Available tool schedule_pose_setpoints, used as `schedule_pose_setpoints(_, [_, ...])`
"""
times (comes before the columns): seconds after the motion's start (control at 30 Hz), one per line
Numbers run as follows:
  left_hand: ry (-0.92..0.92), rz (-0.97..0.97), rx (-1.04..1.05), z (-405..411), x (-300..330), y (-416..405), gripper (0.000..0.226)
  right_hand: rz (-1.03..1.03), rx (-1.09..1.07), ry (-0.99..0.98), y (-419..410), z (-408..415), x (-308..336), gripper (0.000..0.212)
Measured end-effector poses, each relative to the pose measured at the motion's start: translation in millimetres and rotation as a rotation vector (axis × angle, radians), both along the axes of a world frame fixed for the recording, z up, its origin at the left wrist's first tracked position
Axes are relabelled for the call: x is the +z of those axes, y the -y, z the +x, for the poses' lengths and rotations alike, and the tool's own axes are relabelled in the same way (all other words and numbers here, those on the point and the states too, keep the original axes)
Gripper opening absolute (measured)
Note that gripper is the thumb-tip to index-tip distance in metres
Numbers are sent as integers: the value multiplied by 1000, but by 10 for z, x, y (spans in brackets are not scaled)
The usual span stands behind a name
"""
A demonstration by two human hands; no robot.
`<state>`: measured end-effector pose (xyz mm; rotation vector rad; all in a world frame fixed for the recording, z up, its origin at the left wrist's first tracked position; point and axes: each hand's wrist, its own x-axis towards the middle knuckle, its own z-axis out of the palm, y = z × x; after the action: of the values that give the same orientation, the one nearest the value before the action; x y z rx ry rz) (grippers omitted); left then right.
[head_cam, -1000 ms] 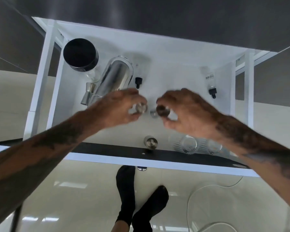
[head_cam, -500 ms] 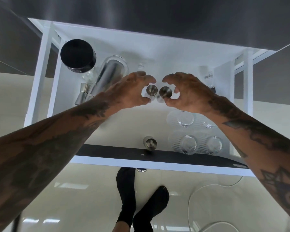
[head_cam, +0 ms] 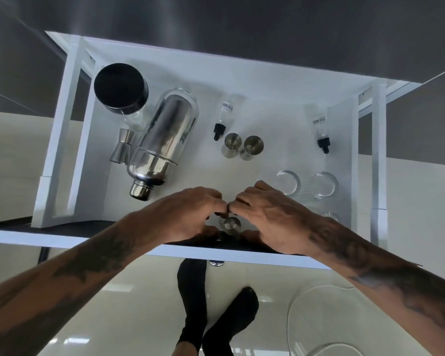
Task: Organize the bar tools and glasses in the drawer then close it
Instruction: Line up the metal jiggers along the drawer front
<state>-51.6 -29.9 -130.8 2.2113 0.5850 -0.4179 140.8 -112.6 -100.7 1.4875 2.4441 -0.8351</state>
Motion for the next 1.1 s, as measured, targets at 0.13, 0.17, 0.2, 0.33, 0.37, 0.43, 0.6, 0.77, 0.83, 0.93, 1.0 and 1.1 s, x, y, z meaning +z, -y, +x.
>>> schedule_pose_setpoints(0.13, [5, -40, 24, 22, -69, 47, 30, -15, -35, -36, -6, -41, -64, 24])
schedule_pose_setpoints(0.17, [0, -50, 44, 24, -66, 40, 29, -31, -49, -50, -13, -49, -63, 22])
schedule_pose_setpoints(0.2, [0, -64, 73, 22, -62, 30, 28, -42, -56, -57, -18, -54, -68, 21])
schedule_pose_setpoints(0.33, [54, -106, 173, 20, -45, 1, 28, -15, -62, -19, -16, -40, -122, 17])
schedule_pose_setpoints(0.37, [85, -104, 184, 31, -36, -12, 28, 14, -64, 5, -27, -26, -129, 17])
schedule_pose_setpoints(0.43, [155, -109, 225, 83, -10, -71, 32, 84, -85, 36, -95, 23, -114, 26])
schedule_pose_setpoints(0.6, [321, -33, 360, 353, 21, -338, 24, 150, -244, 95, -419, 244, -73, 36])
schedule_pose_setpoints(0.77, [278, 39, 525, 468, 36, -334, 14, 152, -247, 192, -529, 232, -62, 35])
schedule_pose_setpoints(0.83, [269, 194, 616, 406, 82, -287, 12, 148, -276, 212, -526, 195, -46, 36])
schedule_pose_setpoints(0.93, [246, 588, 736, 132, 143, -338, 27, 127, -285, 221, -505, 149, 2, 37])
schedule_pose_setpoints(1.0, [14, 646, 757, -66, 134, -425, 60, 157, -311, 197, -482, 149, 85, 40])
schedule_pose_setpoints(1.1, [-312, 566, 674, -170, 84, -518, 95, 305, -420, 182, -421, 183, 259, 40])
